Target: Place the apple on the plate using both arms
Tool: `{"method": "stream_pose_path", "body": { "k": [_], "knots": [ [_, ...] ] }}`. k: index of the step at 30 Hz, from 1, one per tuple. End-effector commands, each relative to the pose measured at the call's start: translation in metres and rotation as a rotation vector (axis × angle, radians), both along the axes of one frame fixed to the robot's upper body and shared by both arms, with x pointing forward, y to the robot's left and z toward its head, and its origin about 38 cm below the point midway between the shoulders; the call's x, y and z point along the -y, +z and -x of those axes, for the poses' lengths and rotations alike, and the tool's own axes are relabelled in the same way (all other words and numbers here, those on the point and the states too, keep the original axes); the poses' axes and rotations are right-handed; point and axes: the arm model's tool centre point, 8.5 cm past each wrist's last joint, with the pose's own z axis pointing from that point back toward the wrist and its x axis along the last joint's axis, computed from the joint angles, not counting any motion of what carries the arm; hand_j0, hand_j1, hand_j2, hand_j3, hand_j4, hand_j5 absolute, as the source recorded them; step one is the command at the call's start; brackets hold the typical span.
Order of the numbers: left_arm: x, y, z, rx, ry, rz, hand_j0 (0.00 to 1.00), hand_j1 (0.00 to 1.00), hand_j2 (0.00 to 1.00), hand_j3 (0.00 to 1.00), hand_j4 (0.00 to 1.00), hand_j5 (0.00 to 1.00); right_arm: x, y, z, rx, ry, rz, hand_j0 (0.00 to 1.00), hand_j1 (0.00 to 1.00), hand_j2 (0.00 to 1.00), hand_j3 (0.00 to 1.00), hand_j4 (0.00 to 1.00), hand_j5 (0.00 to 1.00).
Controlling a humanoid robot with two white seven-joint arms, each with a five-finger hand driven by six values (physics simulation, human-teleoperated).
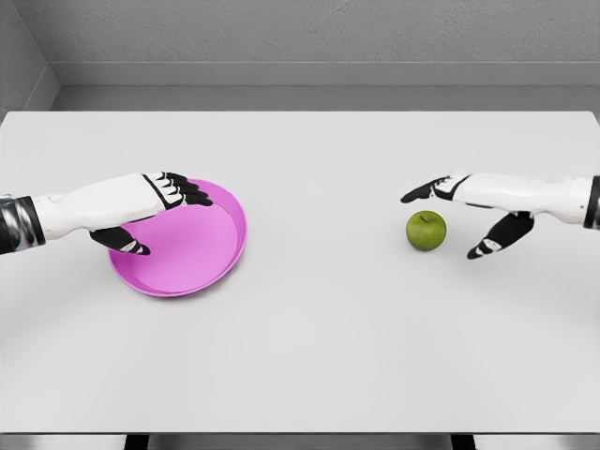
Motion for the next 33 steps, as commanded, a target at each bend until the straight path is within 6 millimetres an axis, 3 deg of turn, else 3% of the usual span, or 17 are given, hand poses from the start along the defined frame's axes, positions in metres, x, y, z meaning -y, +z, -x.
{"method": "stream_pose_path", "body": {
  "k": [1, 14, 21, 33],
  "knots": [
    [0.0, 0.001, 0.0, -0.002, 0.003, 0.006, 1.0, 1.0, 1.0, 1.0, 1.0, 1.0, -0.001, -0.01, -0.002, -0.023, -0.014, 0.016, 1.0, 1.0, 1.0, 1.0, 1.0, 1.0],
    [0.0, 0.0, 0.0, -0.001, 0.002, 0.006, 1.0, 1.0, 1.0, 1.0, 1.0, 1.0, -0.007, -0.041, -0.023, -0.067, -0.054, 0.042, 1.0, 1.0, 1.0, 1.0, 1.0, 1.0],
    [0.003, -0.001, -0.001, 0.005, -0.005, -0.001, 1.0, 1.0, 1.0, 1.0, 1.0, 1.0, -0.019, -0.058, -0.036, -0.088, -0.071, 0.062, 1.0, 1.0, 1.0, 1.0, 1.0, 1.0],
    [0.004, -0.001, -0.001, 0.005, -0.006, 0.0, 1.0, 1.0, 1.0, 1.0, 1.0, 1.0, -0.016, -0.061, -0.038, -0.092, -0.082, 0.074, 1.0, 1.0, 1.0, 1.0, 1.0, 1.0]
  ]
}}
